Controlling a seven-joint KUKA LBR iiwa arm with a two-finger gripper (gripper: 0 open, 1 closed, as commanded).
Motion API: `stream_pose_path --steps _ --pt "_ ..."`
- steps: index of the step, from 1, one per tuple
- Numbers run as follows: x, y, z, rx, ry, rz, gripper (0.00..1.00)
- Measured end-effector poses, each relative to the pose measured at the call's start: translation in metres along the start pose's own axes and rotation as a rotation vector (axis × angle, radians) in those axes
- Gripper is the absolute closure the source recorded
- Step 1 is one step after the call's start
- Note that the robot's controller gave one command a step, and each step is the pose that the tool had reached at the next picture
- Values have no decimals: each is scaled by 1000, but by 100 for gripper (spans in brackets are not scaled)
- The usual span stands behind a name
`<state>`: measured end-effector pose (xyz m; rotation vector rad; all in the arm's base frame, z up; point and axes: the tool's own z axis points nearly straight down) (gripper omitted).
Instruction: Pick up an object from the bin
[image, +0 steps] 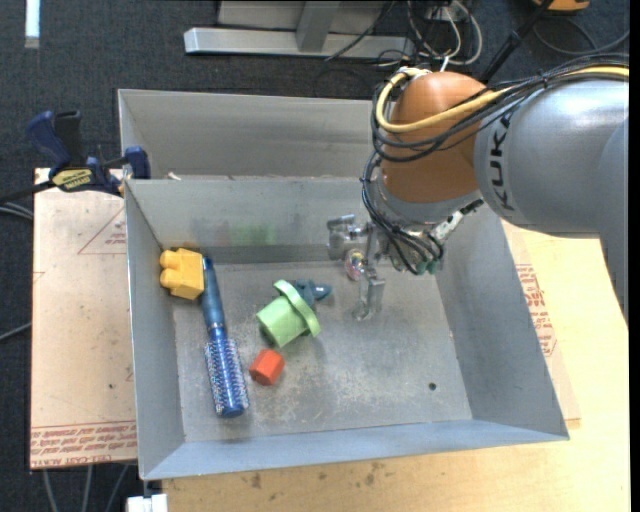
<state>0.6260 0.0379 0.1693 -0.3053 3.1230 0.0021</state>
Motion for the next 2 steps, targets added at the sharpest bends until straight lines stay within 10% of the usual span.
stream_pose_path --steps 1,2 --pt "-5 9 100 -1 0 -261 0" --pt "-6 9 98 0 -2 -260 100"
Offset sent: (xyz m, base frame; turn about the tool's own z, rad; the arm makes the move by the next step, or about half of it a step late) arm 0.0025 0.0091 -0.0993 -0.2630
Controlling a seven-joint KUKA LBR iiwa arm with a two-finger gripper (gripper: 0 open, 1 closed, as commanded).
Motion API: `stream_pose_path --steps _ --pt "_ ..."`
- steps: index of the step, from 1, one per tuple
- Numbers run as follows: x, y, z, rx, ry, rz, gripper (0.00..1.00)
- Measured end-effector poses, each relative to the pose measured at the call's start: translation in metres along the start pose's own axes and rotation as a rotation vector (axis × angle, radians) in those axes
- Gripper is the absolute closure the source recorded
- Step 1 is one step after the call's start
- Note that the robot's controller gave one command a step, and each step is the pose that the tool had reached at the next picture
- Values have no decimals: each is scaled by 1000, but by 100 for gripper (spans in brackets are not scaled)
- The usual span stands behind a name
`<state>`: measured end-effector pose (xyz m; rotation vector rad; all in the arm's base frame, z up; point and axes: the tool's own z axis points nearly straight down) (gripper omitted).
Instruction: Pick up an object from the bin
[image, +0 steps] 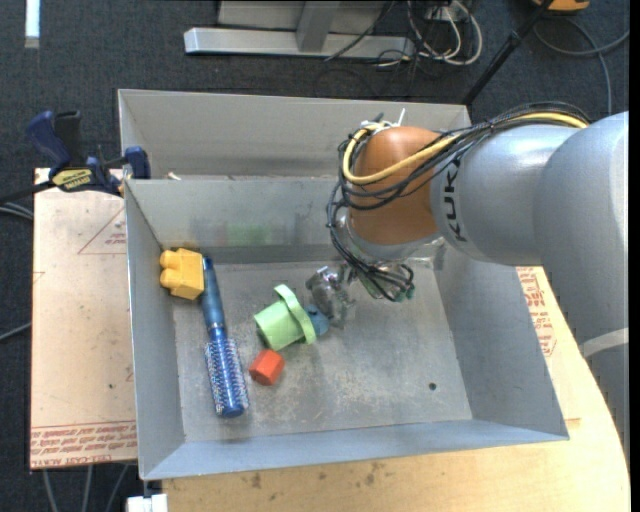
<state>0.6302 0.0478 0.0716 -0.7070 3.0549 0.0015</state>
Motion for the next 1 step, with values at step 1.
stream_pose_path --steps 1 --pt "-11 -5 0 -1 1 75 100"
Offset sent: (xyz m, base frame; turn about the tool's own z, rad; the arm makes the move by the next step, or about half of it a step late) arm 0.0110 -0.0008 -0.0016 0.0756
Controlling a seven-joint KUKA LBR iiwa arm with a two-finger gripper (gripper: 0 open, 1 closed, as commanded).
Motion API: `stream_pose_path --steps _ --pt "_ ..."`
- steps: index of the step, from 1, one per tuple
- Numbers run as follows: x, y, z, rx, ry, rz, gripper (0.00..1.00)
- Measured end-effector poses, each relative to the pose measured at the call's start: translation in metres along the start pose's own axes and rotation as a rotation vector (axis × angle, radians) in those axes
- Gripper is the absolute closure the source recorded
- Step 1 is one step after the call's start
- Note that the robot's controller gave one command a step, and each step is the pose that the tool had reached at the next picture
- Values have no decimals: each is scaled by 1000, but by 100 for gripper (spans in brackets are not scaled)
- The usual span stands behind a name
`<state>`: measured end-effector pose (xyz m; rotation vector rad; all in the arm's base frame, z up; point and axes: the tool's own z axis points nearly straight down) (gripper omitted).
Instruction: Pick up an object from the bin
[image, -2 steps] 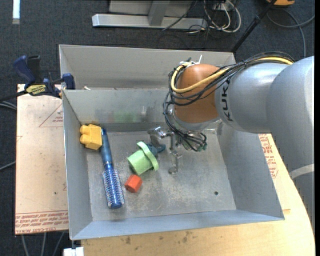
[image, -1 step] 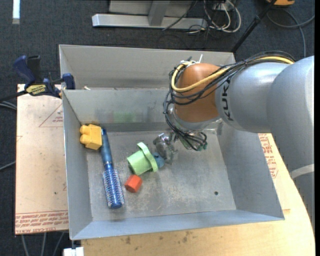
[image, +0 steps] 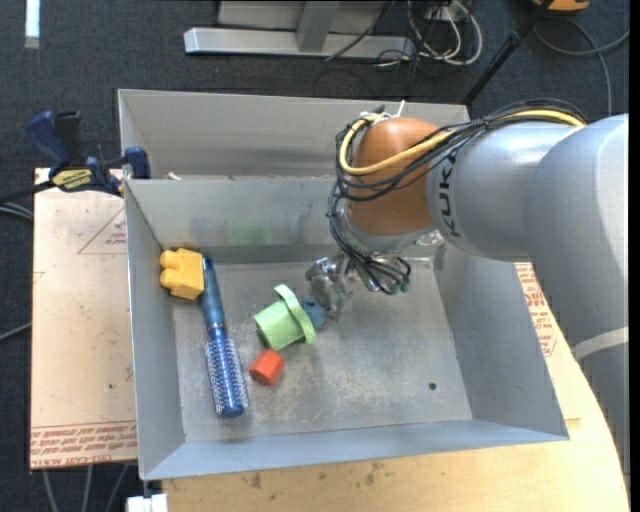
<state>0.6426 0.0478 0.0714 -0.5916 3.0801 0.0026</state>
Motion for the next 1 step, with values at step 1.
stream_pose_path --steps 1 --pt "33 -9 -116 4 -6 -32 100"
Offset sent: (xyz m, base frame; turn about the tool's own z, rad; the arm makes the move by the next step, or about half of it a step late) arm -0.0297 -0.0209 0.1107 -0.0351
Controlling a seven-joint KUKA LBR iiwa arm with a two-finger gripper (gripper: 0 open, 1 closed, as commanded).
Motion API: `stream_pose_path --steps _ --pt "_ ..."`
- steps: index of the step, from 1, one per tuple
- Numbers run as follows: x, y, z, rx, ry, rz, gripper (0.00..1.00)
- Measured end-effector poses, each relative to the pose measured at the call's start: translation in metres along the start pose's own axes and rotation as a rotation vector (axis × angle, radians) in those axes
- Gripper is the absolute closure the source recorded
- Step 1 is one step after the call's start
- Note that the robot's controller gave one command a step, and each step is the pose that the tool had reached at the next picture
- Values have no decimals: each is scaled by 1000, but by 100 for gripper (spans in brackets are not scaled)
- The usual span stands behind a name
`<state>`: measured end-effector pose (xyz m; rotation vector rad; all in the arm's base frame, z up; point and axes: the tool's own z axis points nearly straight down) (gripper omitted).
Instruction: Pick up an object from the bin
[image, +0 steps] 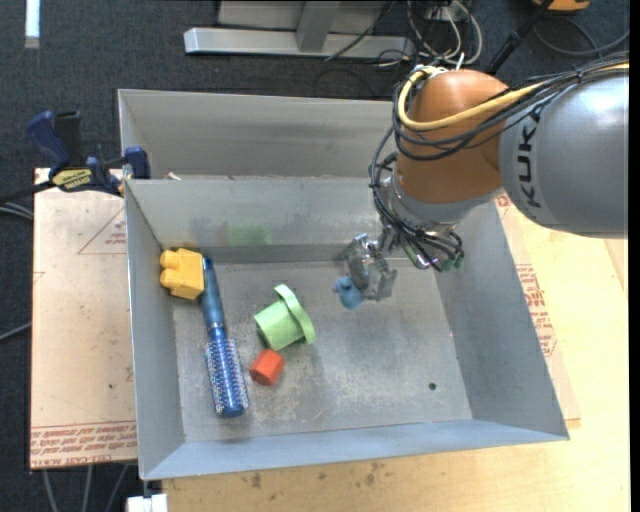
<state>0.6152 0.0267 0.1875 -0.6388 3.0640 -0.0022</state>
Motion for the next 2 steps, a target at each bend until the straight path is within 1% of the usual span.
stream_pose_path --steps 1,2 --pt "43 -9 11 -5 12 -92 100" --pt "7 -33 -112 1 -2 -93 100"
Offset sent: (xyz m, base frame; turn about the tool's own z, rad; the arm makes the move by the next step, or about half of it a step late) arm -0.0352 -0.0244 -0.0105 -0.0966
